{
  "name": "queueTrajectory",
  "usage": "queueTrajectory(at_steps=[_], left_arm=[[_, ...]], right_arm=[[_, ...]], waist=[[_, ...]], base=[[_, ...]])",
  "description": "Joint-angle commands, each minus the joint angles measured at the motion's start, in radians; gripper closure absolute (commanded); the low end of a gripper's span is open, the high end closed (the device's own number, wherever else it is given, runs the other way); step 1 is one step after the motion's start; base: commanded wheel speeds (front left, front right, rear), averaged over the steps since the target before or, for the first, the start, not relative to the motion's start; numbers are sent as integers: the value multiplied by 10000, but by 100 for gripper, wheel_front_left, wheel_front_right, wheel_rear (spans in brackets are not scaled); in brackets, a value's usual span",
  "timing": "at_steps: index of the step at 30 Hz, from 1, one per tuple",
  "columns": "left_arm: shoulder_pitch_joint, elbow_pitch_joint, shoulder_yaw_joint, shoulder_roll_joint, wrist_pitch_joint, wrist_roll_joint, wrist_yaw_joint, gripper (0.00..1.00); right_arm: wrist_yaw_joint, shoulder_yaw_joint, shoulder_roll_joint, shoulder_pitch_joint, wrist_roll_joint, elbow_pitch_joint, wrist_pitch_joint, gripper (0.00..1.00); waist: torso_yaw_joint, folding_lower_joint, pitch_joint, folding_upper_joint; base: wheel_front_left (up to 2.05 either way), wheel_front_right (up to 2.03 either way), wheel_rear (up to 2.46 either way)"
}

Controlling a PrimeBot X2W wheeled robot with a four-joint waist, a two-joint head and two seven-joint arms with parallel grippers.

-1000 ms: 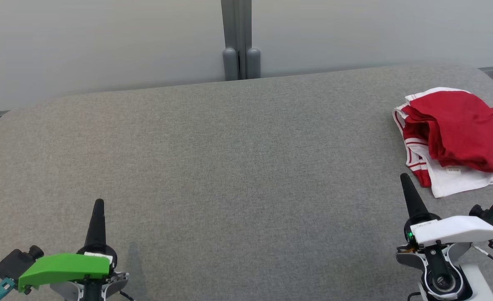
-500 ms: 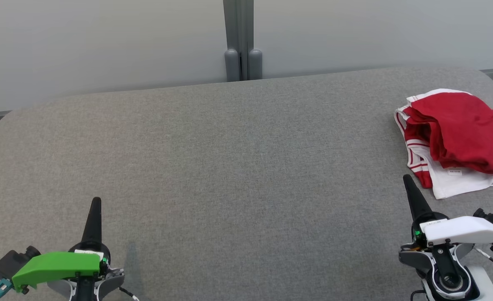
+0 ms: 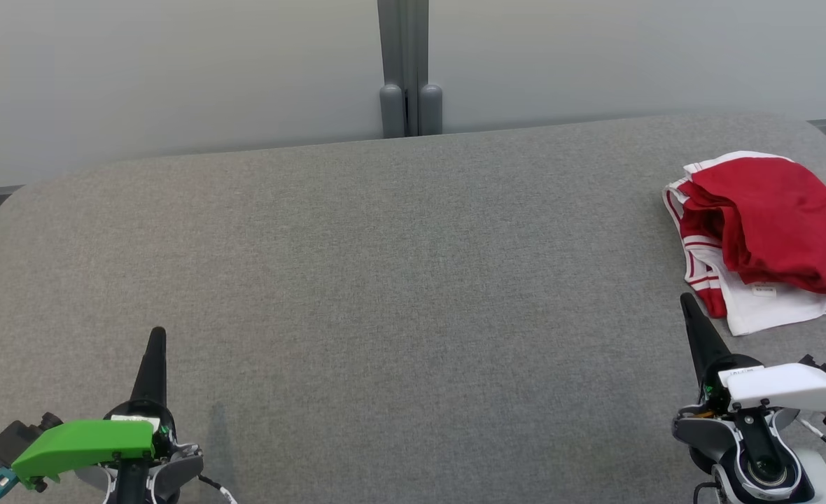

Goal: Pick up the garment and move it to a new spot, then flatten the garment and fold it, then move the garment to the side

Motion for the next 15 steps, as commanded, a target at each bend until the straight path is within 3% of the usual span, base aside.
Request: queueTrajectory(at_steps=[1,15], left_arm=[[-179,-6,66,64,61,-237,-56,100],[-249,106,221,48,349,-1104,-76,100]], right_arm=[[3,-52,-27,-25,217,-3,83,100],[4,-241,2,-9,1209,52,371,100]], waist=[[5,0,-4,0],[58,0,-43,0]], base=[[0,0,0],[0,0,0]])
